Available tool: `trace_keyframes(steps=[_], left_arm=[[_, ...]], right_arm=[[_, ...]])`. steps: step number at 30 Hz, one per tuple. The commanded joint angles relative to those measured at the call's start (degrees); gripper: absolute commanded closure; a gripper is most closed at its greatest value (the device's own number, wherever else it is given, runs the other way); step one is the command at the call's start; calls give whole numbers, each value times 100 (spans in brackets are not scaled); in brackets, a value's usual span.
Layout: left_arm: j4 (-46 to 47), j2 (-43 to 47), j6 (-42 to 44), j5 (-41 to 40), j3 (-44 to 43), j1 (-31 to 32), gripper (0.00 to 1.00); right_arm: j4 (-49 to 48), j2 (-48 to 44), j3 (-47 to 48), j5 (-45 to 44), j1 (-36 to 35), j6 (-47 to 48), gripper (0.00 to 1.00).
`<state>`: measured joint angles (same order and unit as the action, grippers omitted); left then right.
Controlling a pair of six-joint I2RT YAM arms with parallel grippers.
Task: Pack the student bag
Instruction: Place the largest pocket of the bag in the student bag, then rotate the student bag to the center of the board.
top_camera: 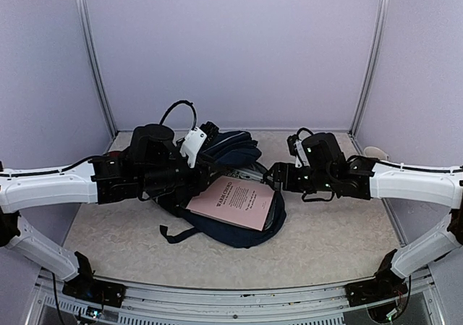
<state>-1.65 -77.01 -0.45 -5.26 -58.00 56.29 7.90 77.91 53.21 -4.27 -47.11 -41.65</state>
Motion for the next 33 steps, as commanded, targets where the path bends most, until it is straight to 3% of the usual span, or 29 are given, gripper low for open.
trace_keyframes(steps=[1,4,7,9,14,18,22,28,33], left_arm=[[-380,-37,-36,180,57,10,45],[-496,103,-135,481,27,10,22],[-361,454,-482,714,108,-108,9],[-341,704,-642,777,125,-219,2],[-444,1190,-620,1172,78,-292,1],[-645,1467,-658,827,193,-360,1],[-630,1673,-973,592,603,-703,1],[289,1776,-2453,1468,1871,-2647,2],[1061,1611,-3224,1887,2859,-3947,13]], right_arm=[[860,-8,-425,92,166,-51,18],[587,195,-694,697,287,-166,19],[212,382,-882,1127,372,-265,26],[-4,461,-953,1262,393,-301,36],[-125,640,-971,1398,495,-309,64],[74,674,-1036,1441,580,-351,59],[214,217,-1063,1328,580,-364,61],[497,-383,-674,1369,580,-200,59],[554,-408,-1036,1427,589,-363,60]])
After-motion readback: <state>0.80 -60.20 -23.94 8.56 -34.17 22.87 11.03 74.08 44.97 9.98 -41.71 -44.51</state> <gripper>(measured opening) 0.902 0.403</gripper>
